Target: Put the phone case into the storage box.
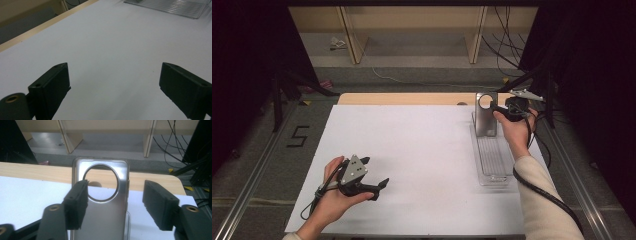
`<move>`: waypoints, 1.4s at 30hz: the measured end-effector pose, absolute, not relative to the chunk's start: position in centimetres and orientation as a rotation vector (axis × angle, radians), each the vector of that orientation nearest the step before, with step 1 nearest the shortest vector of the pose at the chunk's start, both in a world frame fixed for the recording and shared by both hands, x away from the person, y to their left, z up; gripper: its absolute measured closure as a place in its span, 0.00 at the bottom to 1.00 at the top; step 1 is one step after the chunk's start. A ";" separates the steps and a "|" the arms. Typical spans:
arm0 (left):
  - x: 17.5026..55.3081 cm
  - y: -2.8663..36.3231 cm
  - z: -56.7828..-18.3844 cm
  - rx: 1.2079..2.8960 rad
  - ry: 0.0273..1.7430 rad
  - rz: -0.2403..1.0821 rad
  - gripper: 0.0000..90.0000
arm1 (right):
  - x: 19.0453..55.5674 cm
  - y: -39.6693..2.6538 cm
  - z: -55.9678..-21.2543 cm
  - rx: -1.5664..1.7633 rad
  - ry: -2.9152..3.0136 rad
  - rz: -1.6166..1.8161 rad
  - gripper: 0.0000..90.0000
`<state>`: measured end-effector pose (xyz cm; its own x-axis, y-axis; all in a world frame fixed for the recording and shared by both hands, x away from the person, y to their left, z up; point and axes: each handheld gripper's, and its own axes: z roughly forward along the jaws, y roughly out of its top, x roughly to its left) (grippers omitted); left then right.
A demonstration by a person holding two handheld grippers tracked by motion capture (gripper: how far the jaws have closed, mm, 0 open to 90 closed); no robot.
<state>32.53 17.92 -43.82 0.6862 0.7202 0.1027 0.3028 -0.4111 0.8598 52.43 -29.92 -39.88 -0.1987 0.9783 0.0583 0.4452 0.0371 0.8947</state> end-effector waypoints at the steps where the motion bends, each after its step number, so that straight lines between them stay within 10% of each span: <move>1: 32.5 17.9 -43.8 2.001 0.788 0.588 0.10 | 52.3 -29.9 -39.8 1.447 1.713 1.118 0.38; 42: 32.5 18.1 -43.8 1.993 0.793 0.586 0.10 | 46.6 -29.2 -39.1 1.379 1.806 1.200 0.22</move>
